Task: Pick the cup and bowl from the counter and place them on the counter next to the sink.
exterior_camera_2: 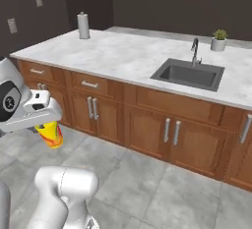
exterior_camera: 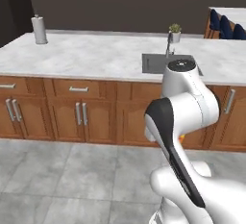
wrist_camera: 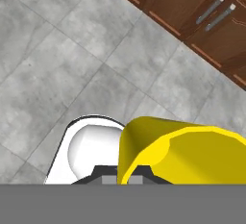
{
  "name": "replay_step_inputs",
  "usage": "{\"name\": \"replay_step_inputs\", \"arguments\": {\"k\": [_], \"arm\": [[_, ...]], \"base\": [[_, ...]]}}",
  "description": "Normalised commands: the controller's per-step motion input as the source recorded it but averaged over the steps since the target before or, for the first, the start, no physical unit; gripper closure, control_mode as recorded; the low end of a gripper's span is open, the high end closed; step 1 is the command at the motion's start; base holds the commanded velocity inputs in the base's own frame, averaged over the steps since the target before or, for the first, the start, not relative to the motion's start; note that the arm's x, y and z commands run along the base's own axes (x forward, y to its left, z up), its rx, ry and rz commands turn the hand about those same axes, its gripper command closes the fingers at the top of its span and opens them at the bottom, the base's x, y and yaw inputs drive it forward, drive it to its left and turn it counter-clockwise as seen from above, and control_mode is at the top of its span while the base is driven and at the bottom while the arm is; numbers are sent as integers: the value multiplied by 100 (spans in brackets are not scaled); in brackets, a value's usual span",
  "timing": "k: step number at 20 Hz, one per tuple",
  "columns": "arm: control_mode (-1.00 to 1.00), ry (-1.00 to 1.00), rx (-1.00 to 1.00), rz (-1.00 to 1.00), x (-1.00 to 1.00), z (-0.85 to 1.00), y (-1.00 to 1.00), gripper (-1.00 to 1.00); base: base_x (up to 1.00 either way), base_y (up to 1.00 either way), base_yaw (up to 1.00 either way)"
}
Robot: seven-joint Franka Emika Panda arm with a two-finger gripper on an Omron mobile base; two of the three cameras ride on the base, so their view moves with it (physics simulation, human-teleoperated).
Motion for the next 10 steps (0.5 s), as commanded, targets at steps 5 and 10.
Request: {"name": "replay_step_inputs", "arguments": {"k": [5, 10], "arm": [[100, 0, 0, 0, 0, 0, 0, 100], [100, 0, 0, 0, 0, 0, 0, 100]], "base": [[68, 4, -8], [100, 1, -11]]}}
